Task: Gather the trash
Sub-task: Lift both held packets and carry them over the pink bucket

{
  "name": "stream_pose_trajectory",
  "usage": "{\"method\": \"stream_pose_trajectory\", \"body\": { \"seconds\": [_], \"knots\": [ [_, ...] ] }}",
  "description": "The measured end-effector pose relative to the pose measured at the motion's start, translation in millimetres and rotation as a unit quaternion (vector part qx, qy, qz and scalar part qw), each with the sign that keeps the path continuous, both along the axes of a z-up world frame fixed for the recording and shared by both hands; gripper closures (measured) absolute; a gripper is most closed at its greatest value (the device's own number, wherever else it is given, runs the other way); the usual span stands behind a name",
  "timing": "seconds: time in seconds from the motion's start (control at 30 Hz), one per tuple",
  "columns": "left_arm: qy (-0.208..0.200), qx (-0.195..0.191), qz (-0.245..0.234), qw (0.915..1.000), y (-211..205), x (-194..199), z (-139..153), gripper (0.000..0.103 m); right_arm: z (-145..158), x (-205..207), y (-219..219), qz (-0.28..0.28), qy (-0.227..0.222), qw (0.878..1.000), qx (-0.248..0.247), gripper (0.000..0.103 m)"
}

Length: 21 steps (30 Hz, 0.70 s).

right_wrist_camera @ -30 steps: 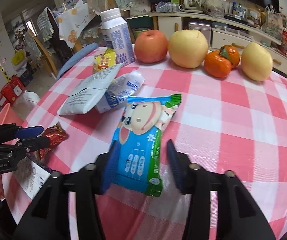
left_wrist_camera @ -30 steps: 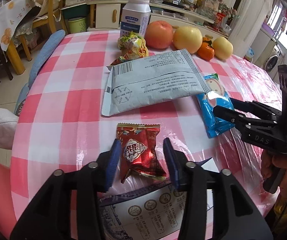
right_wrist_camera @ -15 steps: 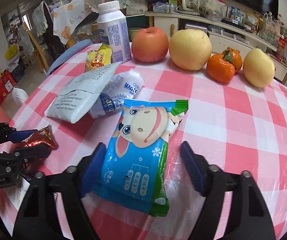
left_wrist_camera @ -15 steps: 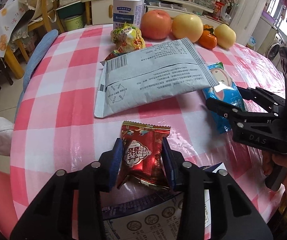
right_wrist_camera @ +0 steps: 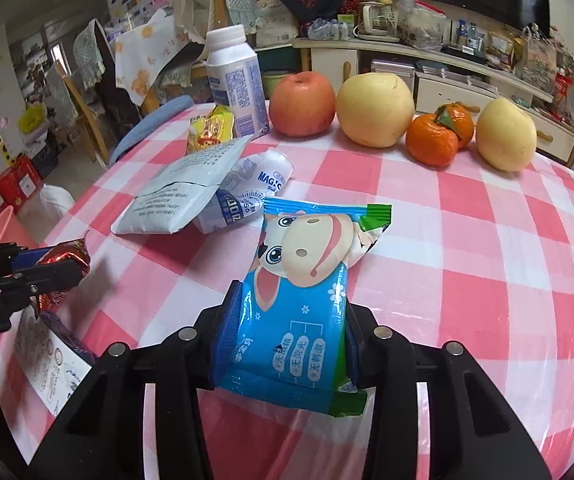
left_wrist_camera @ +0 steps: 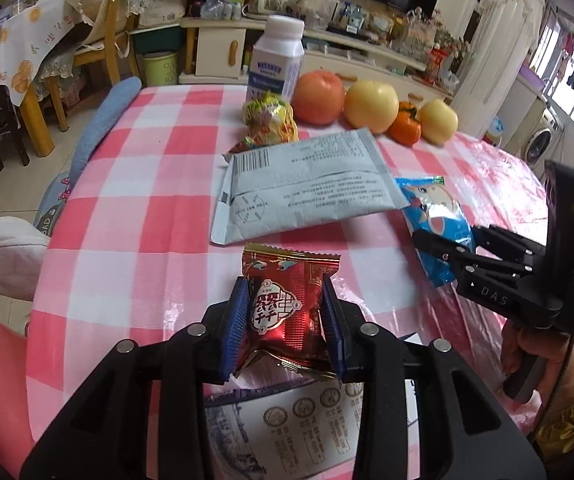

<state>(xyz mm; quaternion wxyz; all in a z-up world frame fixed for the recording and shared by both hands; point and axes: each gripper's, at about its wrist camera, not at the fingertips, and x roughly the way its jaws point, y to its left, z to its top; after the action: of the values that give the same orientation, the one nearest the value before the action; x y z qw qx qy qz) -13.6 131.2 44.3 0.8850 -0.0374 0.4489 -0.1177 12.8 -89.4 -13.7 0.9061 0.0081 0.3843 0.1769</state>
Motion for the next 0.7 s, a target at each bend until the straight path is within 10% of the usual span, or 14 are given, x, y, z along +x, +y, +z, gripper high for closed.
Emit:
{"method": "stream_pose_trajectory", "body": {
  "seconds": [0.7],
  "knots": [
    [-0.068, -0.033, 0.071, 0.9946, 96, -108, 37, 0.066, 34, -74, 17, 0.014, -0.02, 0.996, 0.08, 0.059]
  ]
}}
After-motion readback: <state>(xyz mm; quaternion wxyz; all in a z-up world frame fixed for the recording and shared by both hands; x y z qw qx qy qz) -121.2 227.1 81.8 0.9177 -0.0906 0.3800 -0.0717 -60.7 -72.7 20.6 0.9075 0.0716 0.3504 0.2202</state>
